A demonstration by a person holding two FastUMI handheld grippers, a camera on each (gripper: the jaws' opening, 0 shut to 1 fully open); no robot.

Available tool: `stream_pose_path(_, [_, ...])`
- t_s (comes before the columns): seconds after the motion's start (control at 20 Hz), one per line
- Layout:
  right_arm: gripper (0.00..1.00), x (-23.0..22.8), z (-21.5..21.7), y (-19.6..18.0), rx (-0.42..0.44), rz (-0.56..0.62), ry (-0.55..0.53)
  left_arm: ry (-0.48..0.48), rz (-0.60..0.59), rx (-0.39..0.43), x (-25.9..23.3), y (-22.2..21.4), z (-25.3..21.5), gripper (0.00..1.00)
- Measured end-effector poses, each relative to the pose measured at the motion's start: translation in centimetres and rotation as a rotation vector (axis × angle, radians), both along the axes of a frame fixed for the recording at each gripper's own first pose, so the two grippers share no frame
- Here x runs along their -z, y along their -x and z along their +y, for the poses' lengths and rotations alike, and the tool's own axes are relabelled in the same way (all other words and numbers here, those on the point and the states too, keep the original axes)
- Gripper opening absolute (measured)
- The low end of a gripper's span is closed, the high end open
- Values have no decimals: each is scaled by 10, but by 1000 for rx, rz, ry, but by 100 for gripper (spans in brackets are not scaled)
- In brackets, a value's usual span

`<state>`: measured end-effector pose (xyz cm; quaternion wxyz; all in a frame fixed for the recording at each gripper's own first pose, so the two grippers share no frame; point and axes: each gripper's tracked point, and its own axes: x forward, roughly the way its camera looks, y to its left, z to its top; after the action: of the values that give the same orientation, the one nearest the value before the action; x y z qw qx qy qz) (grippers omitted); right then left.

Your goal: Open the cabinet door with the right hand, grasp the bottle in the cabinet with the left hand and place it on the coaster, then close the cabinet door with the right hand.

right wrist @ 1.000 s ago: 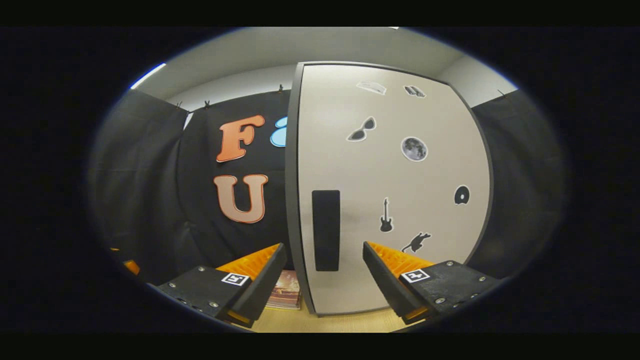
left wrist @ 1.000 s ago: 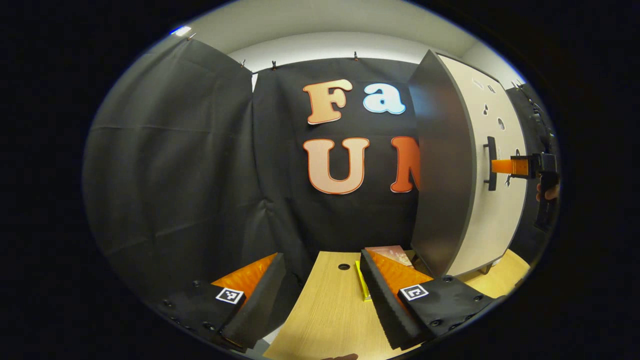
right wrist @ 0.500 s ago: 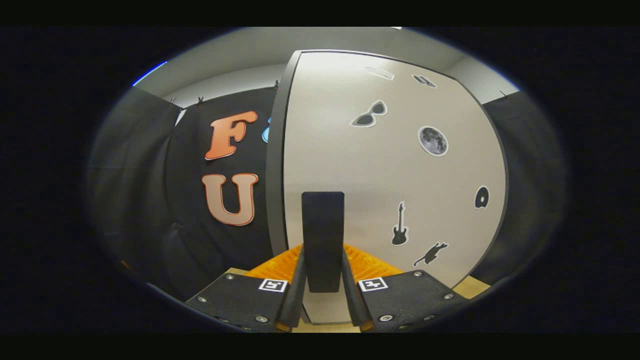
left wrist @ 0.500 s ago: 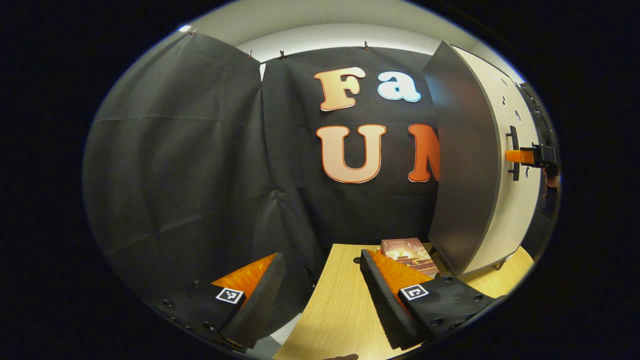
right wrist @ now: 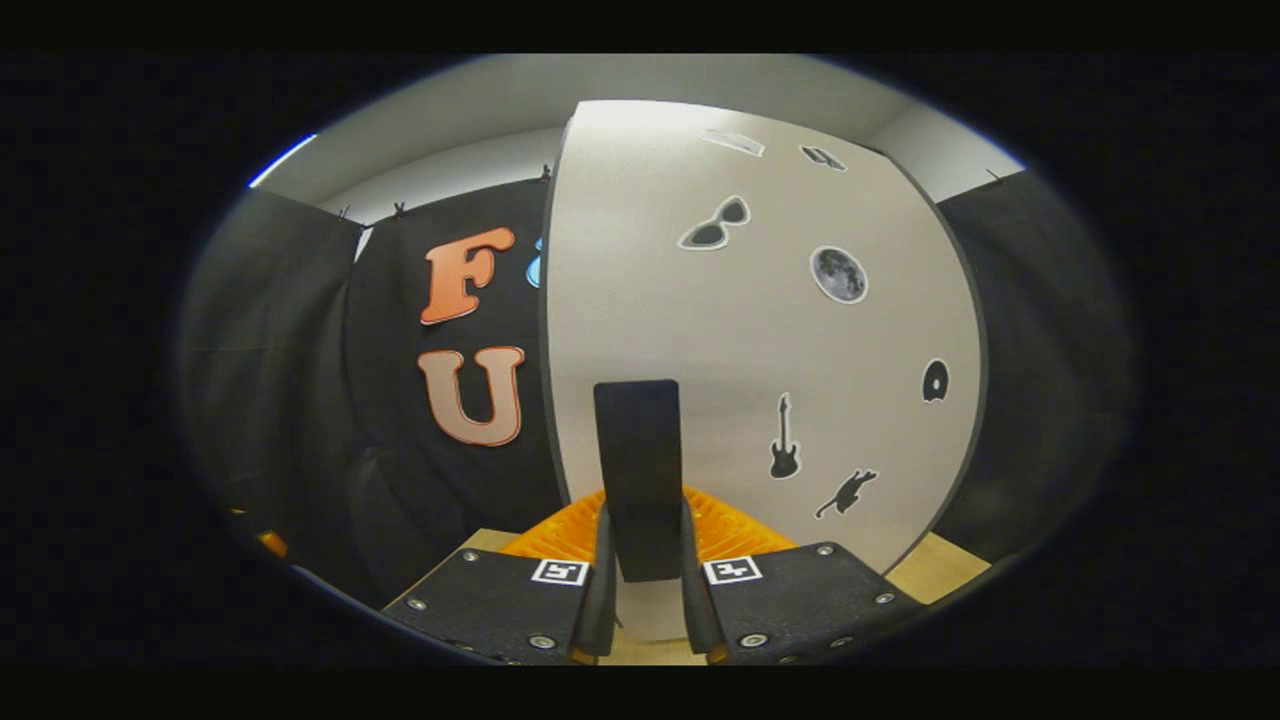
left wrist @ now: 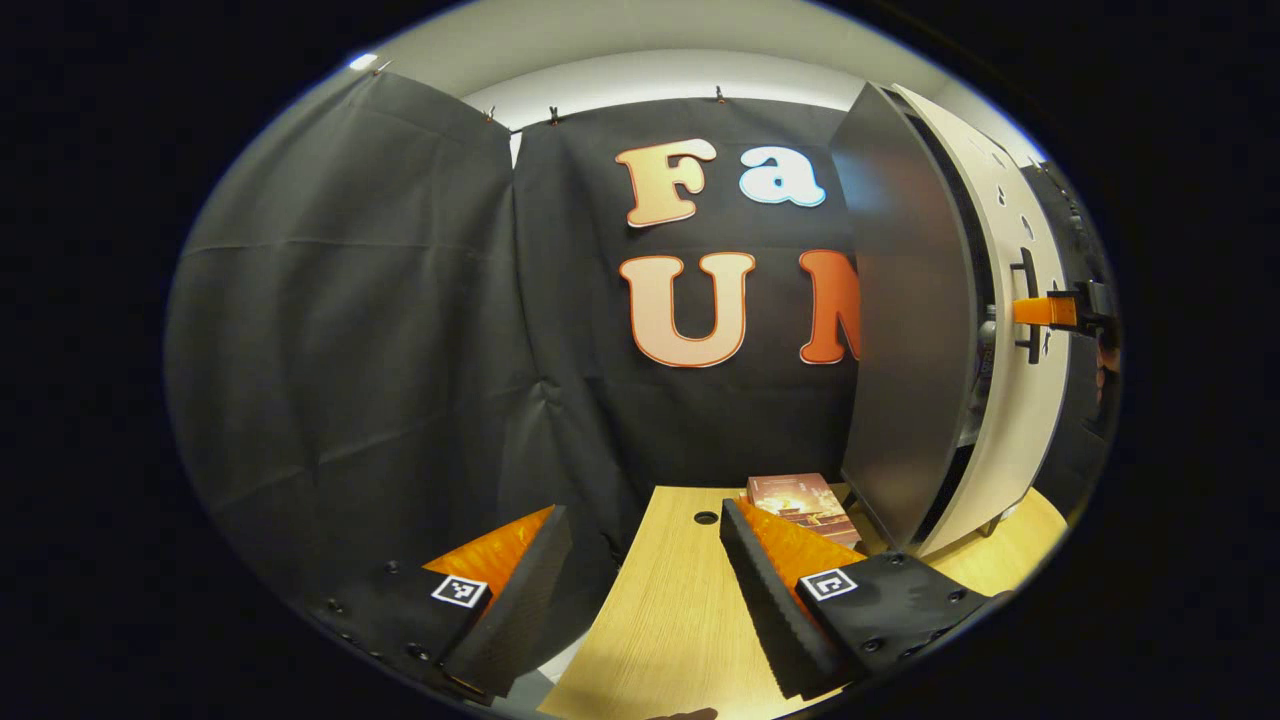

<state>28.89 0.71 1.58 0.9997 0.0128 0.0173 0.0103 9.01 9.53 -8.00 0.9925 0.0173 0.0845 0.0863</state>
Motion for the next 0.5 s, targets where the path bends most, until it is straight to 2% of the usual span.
stream_pose_path(0.05, [25,-2,-2,5,-6,-11,3,8,-9,10,-4,7,-9,95])
stream_pose_path(0.2, [25,-6,-12,18,-16,-14,-23,-6,-18,27,-13,21,-36,98])
stream_pose_path(0.4, [24,-7,-22,37,-26,-21,-28,-39,-33,74,-28,49,-92,95])
stream_pose_path(0.45, [20,-7,-25,41,-34,-21,-41,-43,-33,85,-28,55,-105,100])
stream_pose_path(0.5, [18,-7,-27,45,-43,-23,-45,-47,-32,97,-30,65,-121,95])
